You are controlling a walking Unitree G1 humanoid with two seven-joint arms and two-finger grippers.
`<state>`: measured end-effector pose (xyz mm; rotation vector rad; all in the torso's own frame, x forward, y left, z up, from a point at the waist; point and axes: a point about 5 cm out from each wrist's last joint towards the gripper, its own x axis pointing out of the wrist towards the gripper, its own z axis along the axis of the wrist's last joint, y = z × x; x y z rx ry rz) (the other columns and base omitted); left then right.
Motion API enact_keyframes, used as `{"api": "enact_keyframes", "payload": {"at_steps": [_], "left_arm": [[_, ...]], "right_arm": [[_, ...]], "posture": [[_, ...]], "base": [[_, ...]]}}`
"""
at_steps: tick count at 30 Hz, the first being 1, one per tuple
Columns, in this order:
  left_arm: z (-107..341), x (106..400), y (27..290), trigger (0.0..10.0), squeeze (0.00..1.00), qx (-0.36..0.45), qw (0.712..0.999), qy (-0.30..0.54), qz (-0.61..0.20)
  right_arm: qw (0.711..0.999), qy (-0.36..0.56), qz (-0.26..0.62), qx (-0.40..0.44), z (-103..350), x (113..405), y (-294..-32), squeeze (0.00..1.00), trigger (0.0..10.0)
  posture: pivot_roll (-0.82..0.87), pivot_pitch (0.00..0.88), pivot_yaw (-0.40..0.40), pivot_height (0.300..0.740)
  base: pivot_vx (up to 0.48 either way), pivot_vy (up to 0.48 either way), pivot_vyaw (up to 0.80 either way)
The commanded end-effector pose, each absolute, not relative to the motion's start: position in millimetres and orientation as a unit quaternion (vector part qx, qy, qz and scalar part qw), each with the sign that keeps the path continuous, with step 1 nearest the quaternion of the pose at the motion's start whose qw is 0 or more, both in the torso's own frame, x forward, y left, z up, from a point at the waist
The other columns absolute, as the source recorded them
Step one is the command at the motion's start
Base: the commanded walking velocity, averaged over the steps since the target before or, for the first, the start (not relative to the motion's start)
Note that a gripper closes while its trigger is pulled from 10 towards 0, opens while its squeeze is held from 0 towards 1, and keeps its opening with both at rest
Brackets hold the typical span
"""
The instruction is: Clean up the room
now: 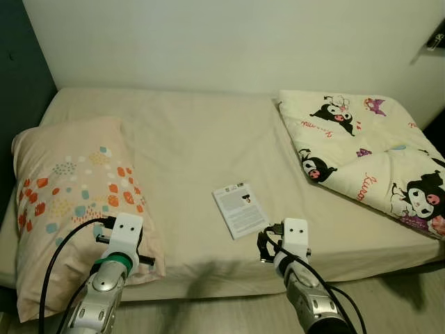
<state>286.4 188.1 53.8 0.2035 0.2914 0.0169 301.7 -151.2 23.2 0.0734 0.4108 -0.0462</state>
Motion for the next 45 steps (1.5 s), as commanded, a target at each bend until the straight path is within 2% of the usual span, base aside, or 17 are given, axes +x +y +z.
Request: {"api": "enact_keyframes", "payload": {"at_steps": [1,6,34,45], "left_arm": [[52.4,284.9,184.4,10.0,0.0,0.094,0.985,0.144,0.001],[54.1,283.3,185.0,10.0,0.0,0.086,0.986,0.14,-0.003],[53.6,284.0,186.6,10.0,0.0,0.086,0.986,0.145,-0.008],[53.8,285.1,183.8,10.0,0.0,0.105,0.984,0.142,-0.01]], "right_arm": [[0.977,0.208,-0.029,0.032,20.6,300.2,-155.1,0.0,10.0],[0.977,0.208,-0.029,0.03,19.5,298.4,-152.4,0.0,10.0],[0.975,0.214,-0.04,0.04,17.4,297.6,-152.9,0.0,10.0],[0.975,0.214,-0.042,0.042,16.6,296.6,-152.9,0.0,10.0]], "posture": [[0.11,0.0,-0.055,0.74],[0.12,0.0,-0.054,0.74],[0.12,0.0,-0.055,0.74],[0.12,0.0,-0.047,0.74]], "base": [[0.0,0.0,0.0],[0.165,0.0,0.8],[0.299,0.0,0.0],[0.0,0.0,0.0]]}}
